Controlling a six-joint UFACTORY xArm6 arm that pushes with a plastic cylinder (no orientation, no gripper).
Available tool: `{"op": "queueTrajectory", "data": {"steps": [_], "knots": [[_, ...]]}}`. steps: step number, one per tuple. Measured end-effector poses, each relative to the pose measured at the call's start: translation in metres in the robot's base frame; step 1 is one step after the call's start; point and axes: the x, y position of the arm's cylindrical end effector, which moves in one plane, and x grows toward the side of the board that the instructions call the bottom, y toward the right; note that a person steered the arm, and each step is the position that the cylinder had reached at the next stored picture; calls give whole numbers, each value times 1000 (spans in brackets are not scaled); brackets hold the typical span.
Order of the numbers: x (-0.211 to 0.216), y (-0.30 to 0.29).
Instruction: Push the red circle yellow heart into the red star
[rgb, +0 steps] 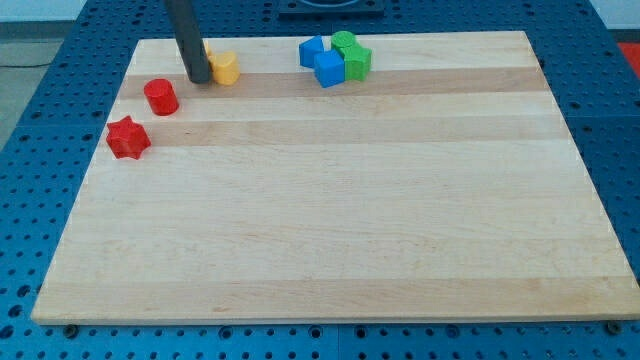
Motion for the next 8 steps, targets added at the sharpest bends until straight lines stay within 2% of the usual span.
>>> {"op": "queueTrajectory", "data": {"steps": [1,3,4,6,7,8], "knots": [[14,-23],[11,-77],[16,-90],[57,-88],[56,-88],[20,-88]]}}
